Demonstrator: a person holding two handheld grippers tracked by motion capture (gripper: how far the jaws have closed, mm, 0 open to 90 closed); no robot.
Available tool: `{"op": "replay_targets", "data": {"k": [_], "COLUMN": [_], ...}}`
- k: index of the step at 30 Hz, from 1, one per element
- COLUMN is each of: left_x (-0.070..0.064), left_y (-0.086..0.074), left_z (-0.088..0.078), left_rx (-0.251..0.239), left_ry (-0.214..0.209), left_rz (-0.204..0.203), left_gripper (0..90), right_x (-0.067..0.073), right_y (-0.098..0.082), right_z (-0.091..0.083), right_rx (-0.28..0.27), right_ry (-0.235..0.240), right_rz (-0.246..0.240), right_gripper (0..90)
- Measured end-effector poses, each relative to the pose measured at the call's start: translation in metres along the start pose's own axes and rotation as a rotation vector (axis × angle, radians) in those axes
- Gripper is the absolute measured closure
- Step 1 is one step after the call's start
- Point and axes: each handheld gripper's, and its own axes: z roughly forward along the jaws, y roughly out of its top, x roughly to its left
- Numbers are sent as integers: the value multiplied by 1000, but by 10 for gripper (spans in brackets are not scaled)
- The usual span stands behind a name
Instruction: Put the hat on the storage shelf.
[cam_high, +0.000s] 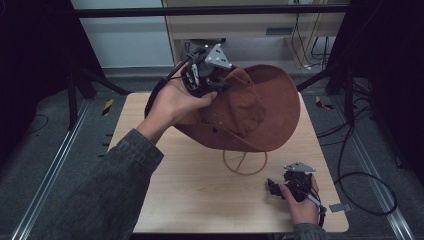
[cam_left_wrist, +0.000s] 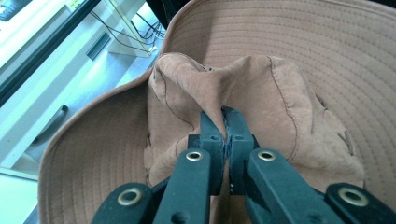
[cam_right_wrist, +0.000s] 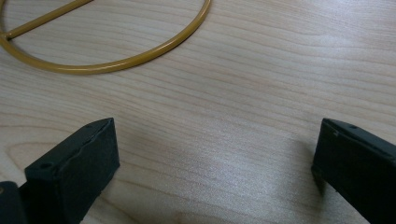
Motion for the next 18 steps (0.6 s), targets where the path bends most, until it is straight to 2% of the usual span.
{"op": "replay_targets", "data": {"k": [18], "left_x": [-9], "left_y": [19], "left_z": [9], "left_rx": [-4], "left_ry": [-9], "left_rz": [33], "left_gripper": [883], "right_x": [0], "right_y": [0], "right_z": [0], "right_rx": [0], "right_ry": [0], "right_rz": [1], "right_gripper": [4]}}
